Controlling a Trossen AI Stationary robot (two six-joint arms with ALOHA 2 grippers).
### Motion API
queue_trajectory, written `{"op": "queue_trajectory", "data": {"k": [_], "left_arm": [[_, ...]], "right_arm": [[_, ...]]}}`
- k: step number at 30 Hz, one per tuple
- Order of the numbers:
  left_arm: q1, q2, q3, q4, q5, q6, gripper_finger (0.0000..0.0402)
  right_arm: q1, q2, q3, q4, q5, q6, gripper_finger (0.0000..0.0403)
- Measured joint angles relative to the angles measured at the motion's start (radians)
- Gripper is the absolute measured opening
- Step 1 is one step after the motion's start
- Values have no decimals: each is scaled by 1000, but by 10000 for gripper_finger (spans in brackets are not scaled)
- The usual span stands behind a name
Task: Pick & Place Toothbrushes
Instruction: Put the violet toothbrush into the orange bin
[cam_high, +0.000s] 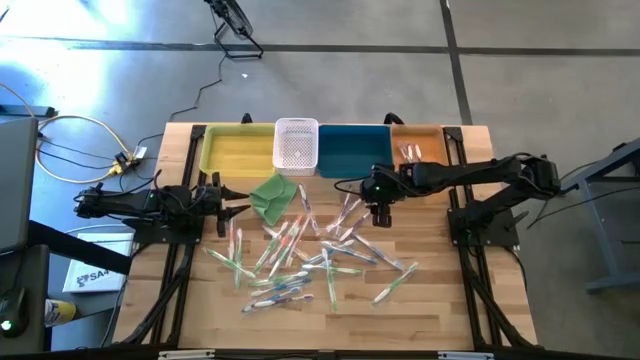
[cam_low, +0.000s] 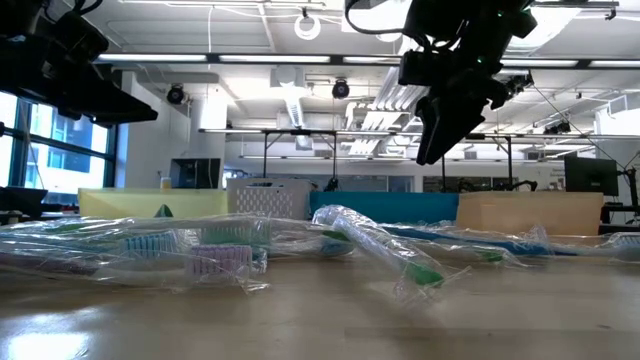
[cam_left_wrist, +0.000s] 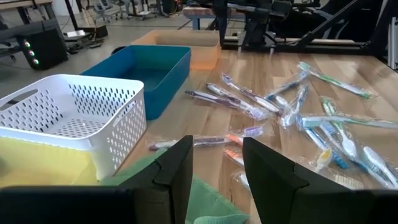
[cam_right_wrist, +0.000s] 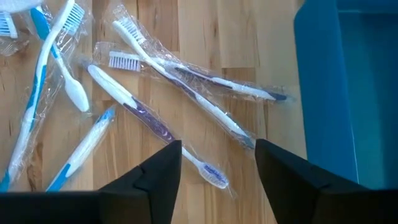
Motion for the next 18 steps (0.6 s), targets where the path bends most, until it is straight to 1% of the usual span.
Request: {"op": "queue_trajectory", "data": {"k": [18], "left_arm": [[0,0,0,0,0,9,136]], "right_arm": [[0,0,-1,0,0,0,199]]}}
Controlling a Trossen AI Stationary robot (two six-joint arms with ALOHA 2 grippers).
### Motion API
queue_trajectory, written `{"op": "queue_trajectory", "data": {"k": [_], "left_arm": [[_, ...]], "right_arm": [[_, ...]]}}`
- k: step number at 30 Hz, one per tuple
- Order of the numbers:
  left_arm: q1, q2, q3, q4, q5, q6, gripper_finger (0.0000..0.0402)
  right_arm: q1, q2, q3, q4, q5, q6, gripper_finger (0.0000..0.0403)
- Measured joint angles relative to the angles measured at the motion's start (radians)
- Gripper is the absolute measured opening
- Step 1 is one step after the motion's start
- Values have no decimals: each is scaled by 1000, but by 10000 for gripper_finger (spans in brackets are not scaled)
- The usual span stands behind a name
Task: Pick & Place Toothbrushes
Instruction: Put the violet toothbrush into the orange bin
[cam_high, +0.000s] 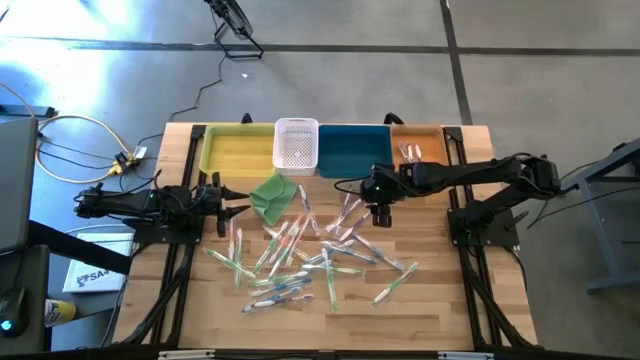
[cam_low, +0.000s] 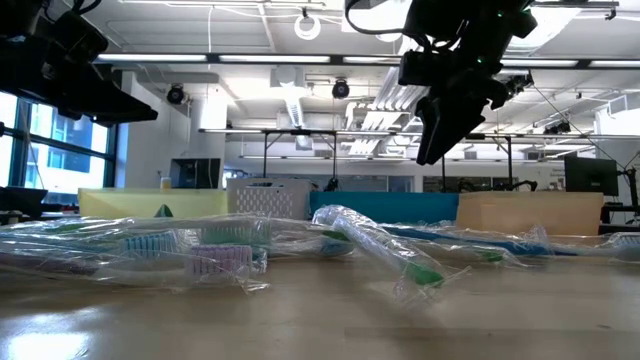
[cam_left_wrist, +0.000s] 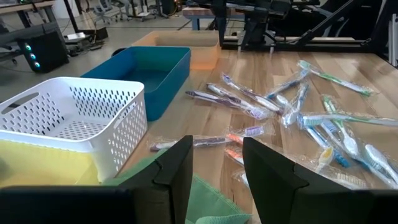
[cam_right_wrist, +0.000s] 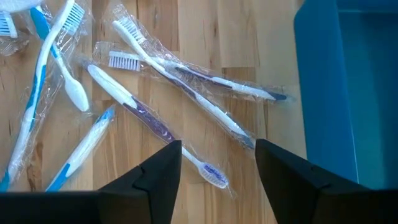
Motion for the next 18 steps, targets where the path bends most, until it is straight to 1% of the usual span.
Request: {"op": "queue_trajectory", "data": {"k": [5,11,14,18], "left_arm": [[0,0,0,0,0,0,136],[0,0,0,0,0,0,136],[0,0,0,-4,0,0,136],[0,0,0,-12,0,0,136]], "right_arm": [[0,0,-1,0,0,41,199],[0,5,-1,-1,-30,45,199],[0,33,-1,-3,-29,45,199],[0,100,-1,-5,-29,33,199]]}}
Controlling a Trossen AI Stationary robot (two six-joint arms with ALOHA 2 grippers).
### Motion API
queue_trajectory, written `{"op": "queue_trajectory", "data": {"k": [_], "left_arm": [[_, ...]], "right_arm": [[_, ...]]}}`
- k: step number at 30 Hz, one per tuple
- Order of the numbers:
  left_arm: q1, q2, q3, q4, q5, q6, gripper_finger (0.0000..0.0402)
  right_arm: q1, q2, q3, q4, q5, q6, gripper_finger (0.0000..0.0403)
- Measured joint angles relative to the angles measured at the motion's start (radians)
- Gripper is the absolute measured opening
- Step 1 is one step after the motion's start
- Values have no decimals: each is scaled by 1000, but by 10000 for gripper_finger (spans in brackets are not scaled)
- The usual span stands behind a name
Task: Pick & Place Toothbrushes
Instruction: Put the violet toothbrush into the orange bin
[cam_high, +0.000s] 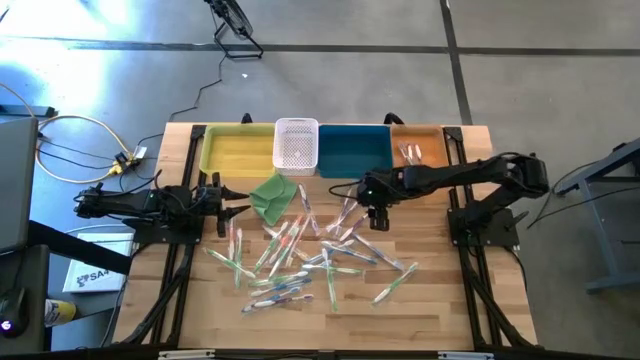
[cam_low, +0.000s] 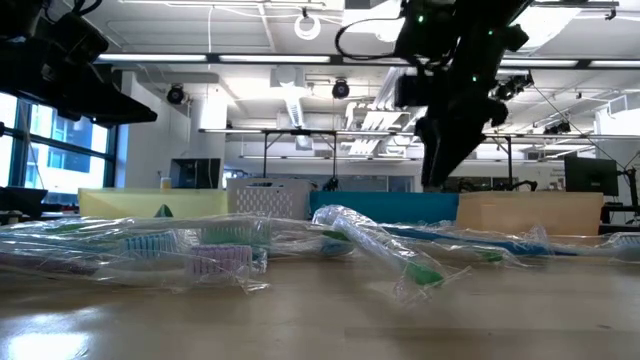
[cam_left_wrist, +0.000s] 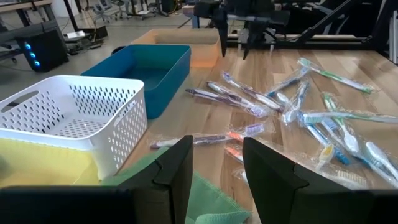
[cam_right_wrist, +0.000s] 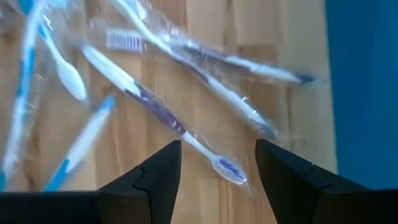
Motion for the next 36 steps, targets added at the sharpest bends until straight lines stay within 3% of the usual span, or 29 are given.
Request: {"op": "queue_trajectory", "data": {"k": [11,36], "left_arm": [[0,0,0,-7,0,0,136],[0,0,0,-39,0,7,136]], "right_arm": [[0,149,0,-6,59,-109,199],[0,210,1,1,51,-160,199]]}}
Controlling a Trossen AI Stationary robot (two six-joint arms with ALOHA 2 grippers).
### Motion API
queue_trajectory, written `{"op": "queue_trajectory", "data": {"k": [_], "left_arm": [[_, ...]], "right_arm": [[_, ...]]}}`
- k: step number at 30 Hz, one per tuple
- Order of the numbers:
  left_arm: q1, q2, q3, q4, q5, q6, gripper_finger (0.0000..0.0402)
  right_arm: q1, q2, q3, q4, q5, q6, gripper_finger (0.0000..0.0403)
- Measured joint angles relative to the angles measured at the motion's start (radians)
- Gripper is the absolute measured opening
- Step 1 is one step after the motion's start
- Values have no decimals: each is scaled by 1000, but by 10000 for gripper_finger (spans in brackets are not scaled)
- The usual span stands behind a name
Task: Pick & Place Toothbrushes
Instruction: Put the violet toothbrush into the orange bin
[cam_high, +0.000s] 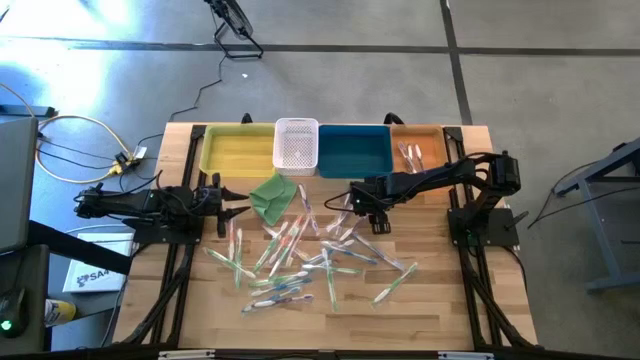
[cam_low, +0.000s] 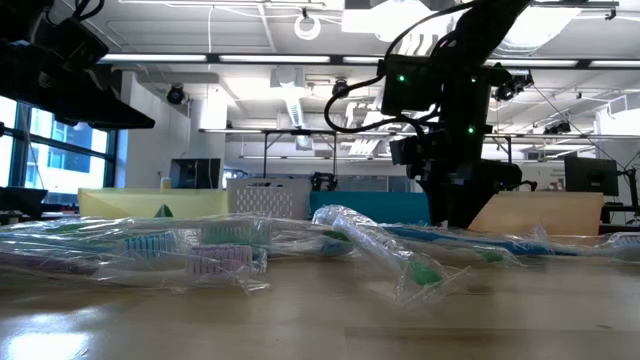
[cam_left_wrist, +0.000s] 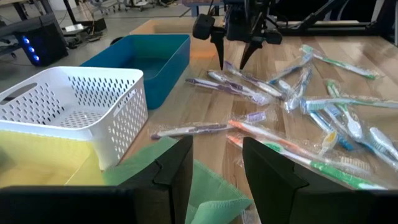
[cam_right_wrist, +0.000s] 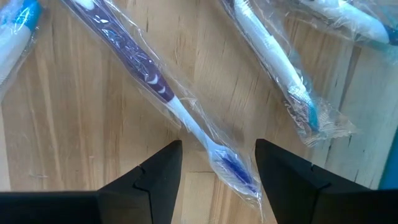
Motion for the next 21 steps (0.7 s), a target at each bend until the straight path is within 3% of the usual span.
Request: {"op": "queue_trajectory", "data": {"k": [7,21], "left_arm": [[0,0,1,-3,0,0,136],[0,0,1,-3,0,0,136]], "right_arm": [[0,0,-1,0,-6,0,178],[0,0,-1,-6,2,2,20]]}}
